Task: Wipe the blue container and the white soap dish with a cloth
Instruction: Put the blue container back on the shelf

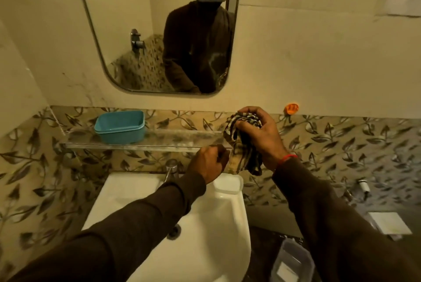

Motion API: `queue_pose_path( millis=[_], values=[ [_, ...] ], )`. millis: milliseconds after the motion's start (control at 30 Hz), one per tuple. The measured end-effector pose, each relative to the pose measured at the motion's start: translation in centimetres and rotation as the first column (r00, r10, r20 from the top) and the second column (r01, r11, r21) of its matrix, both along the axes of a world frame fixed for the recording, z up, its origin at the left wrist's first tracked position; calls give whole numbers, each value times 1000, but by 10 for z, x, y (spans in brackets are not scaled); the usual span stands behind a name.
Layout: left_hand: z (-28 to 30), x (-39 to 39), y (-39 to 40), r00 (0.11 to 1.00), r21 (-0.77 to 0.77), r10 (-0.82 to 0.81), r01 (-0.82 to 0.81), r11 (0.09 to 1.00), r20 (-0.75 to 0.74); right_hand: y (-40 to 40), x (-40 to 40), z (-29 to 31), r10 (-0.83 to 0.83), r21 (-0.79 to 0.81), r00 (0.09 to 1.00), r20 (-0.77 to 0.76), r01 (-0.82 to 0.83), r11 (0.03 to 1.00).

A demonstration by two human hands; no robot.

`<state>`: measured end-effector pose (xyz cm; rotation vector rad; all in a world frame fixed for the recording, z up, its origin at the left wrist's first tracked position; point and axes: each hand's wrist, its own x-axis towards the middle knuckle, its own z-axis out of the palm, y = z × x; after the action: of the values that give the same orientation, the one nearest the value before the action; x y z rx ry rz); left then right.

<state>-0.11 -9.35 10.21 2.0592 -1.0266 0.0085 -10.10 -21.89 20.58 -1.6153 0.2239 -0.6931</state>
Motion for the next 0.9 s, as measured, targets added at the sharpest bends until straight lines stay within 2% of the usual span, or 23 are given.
queue_pose_path(
  millis=[100, 200, 367, 500, 633, 900],
  values=[
    [-23, -9, -3, 1000, 52, 7, -8, 999, 30, -10, -8, -16, -18, 52, 1000, -8, 18, 999],
    [-58, -8, -7, 996, 188, 19, -35, 982, 84, -14, -8, -26, -38, 81, 999, 2, 37, 996],
    [-108, 7, -22, 992, 336, 123, -107, 936, -27, -22, 4, -35, -103, 73, 993, 57, 99, 992],
    [-139, 23, -33, 995, 526, 98, -93, 845, 18, -32, 13, -39, -140, 103, 986, 92, 130, 986],
    [-160, 32, -39, 997, 654, 70, -69, 753, 25, -39, 19, -40, -146, 115, 984, 107, 133, 984],
    [-178, 32, -48, 998, 701, 6, -44, 711, 57, -43, 21, -48, -133, 97, 987, 95, 124, 988]
  ],
)
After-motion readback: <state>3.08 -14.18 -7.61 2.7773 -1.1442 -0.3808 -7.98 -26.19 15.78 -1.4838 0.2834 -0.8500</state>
